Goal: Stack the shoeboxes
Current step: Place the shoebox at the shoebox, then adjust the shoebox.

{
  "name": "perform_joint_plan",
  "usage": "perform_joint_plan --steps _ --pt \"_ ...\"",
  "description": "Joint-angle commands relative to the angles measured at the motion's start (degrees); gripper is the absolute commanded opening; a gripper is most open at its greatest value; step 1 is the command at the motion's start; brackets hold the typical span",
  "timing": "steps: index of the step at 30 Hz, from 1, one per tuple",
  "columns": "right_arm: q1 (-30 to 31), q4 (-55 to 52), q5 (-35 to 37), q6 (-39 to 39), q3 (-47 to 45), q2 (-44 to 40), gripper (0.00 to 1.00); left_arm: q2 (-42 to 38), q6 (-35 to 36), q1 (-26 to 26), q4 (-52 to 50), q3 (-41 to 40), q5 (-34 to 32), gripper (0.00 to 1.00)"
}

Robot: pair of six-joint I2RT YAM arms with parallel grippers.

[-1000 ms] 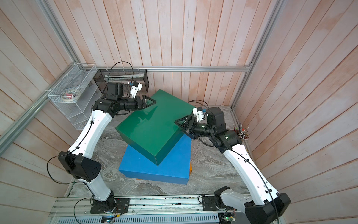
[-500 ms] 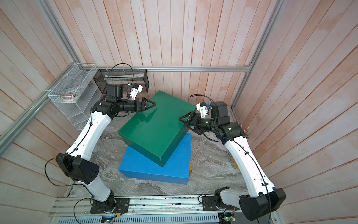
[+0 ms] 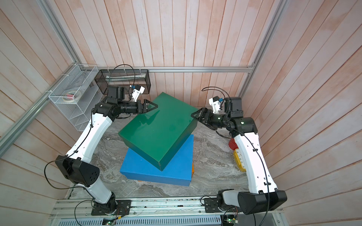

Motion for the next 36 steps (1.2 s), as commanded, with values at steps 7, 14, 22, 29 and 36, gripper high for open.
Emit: perform_joint_plan --steps 7,14,22,29,36 --pt "-7.0 3.6 0.2 -8.4 7.2 5.9 0.91 -1.4 -2.0 3.5 2.6 -1.8 -4.5 0.97" --pt "-7.0 14.9 -6.8 -6.2 12.6 15.5 0.91 -0.7 -2.9 3.9 3.2 -0.9 -4.4 0.97" --pt "-6.4 27.6 -16.1 1.6 6.7 17.2 0.85 -6.3 -7.4 8.9 6.1 -6.7 -11.1 0.98" --pt "-5.0 29.2 -18.3 2.9 -0.5 14.0 0.86 -15.1 -9.9 14.1 6.3 -15.6 -13.7 0.98" --pt "-2.9 29.4 -19.7 2.7 -1.7 13.3 0.86 -26.5 -11.4 15.2 3.5 -25.1 -16.2 0.95"
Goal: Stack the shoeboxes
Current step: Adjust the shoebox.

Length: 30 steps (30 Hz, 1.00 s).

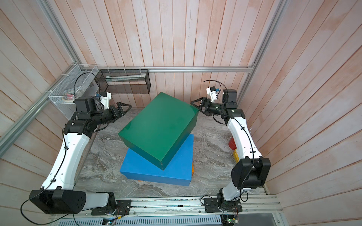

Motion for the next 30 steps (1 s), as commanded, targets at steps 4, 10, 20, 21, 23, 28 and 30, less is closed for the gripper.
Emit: perform_joint_plan --steps 4,10,20,21,23,28,30 --pt "1.4 2.0 -1.9 0.2 -0.2 -0.7 0.85 -7.8 -1.3 2.0 -2.8 -5.5 -0.9 0.93" --pt "1.9 2.0 -2.0 0.0 1.4 0.4 0.83 -9.7 -0.3 2.4 -6.7 -7.0 0.6 0.92" --pt "3.5 2.1 -2.5 0.7 1.3 1.5 0.79 -18.7 0.8 3.8 -15.9 -8.1 -2.3 0.84" --pt "3.5 2.1 -2.4 0.6 1.4 1.5 0.79 -19.5 1.0 3.9 -16.6 -8.2 -2.5 0.81" --pt "3.5 2.1 -2.3 0.7 1.4 1.7 0.79 -21.0 1.3 3.9 -17.4 -8.0 -2.4 0.8" --pt "3.9 2.7 -2.3 1.4 1.7 2.0 0.79 -23.9 2.6 4.0 -17.0 -8.7 1.0 0.76" --pt "4.2 2.6 -2.0 1.5 2.0 2.1 0.79 -24.2 2.2 3.9 -15.6 -10.1 6.3 0.79"
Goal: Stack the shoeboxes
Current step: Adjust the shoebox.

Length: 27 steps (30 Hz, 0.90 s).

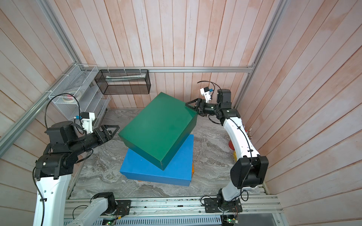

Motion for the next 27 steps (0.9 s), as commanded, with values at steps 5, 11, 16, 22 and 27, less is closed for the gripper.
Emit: perform_joint_plan --steps 5,11,16,22,27 --pt "1.4 -0.1 -0.3 0.0 2.8 1.2 0.79 0.7 2.0 0.3 -3.1 -2.2 10.4 0.85" --pt "2.0 -1.4 0.0 -0.6 3.5 1.7 0.79 1.2 1.9 0.3 -4.6 -1.2 12.8 0.85" --pt "2.0 -2.1 0.4 -0.7 4.0 1.5 0.79 1.9 2.0 -0.2 -4.9 -1.3 15.8 0.85" --pt "2.6 -3.1 0.6 -0.7 4.1 1.0 0.78 3.1 1.7 -0.6 -3.6 0.0 16.5 0.86" --pt "2.9 -3.5 1.5 -0.6 3.0 -1.3 0.78 5.2 0.4 -1.1 0.5 -0.6 17.8 0.87"
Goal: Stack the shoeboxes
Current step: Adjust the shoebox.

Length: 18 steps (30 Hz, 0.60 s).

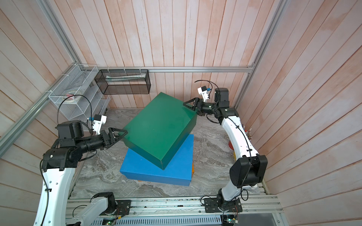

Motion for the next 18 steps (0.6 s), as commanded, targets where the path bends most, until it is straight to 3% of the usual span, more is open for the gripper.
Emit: perform_joint_plan --steps 1,9,18 --pt "1.2 -1.6 0.3 -0.4 0.4 -2.6 0.78 1.3 -0.5 -0.9 3.9 0.9 3.0 0.87" --pt "1.4 -1.7 0.7 0.5 -5.1 -9.0 0.76 4.9 1.2 -0.9 6.1 3.5 2.2 0.87" --pt "1.9 0.4 -0.8 4.2 -14.8 -18.6 0.76 10.3 3.6 -0.9 8.4 7.9 -3.4 0.87"
